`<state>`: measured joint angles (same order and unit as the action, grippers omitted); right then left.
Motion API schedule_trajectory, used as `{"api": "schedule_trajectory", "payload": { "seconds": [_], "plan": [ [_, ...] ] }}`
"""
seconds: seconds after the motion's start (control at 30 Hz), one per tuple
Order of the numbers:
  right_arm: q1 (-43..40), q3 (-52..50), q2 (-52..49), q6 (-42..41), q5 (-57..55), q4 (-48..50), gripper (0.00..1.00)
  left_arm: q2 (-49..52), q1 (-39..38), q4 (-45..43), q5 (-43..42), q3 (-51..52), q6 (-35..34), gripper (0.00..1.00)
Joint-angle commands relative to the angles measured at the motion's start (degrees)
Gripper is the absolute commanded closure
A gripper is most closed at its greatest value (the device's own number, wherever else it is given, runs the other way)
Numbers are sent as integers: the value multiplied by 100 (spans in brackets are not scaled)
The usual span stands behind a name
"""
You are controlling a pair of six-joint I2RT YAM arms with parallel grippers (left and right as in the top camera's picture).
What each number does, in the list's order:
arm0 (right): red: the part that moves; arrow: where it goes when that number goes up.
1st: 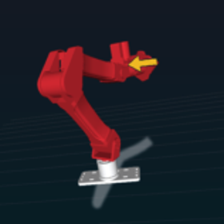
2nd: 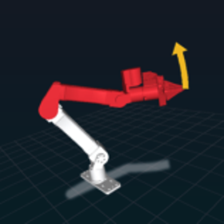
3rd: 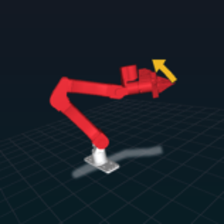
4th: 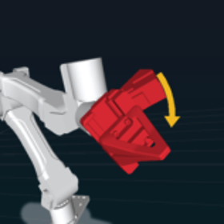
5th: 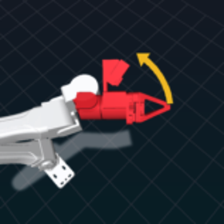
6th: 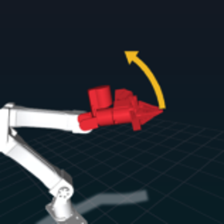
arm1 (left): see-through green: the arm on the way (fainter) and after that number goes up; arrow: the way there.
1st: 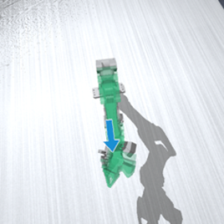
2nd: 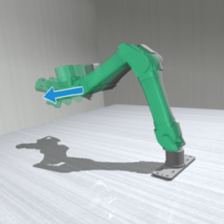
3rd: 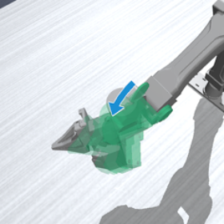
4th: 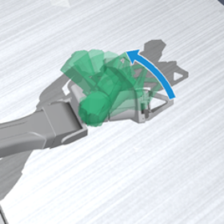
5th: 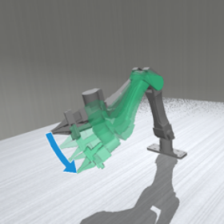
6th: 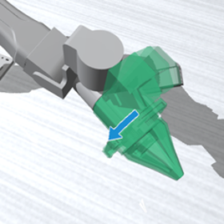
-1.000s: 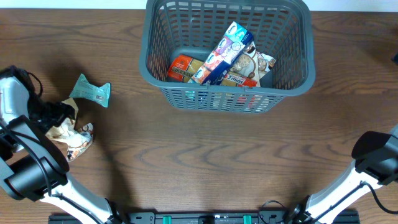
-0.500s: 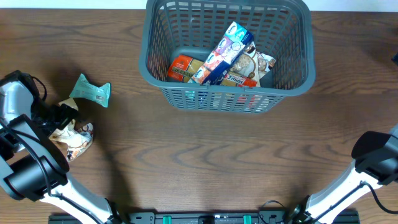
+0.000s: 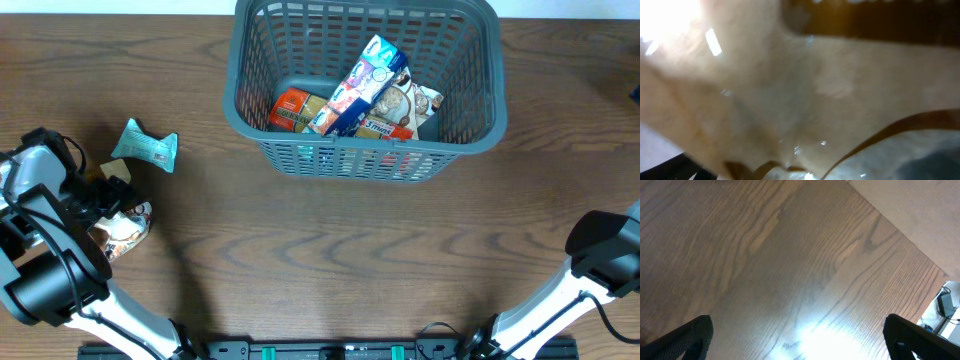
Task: Pack container
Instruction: 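Lower the left gripper onto the beige Pantree bag and grasp it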
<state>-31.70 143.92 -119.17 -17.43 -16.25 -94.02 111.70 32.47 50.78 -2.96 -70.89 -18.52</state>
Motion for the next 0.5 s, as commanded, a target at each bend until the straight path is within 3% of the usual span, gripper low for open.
{"api": "schedule_trajectory", "payload": {
  "seconds": [0.0,0.47],
  "plan": [
    [-35,-15,76,-76,-22,-4,1,76,-4,-247,103,271,125,0],
    [-35,-15,76,-76,-22,-4,1,79,-4,-739,103,319,522,0]
  ]
}}
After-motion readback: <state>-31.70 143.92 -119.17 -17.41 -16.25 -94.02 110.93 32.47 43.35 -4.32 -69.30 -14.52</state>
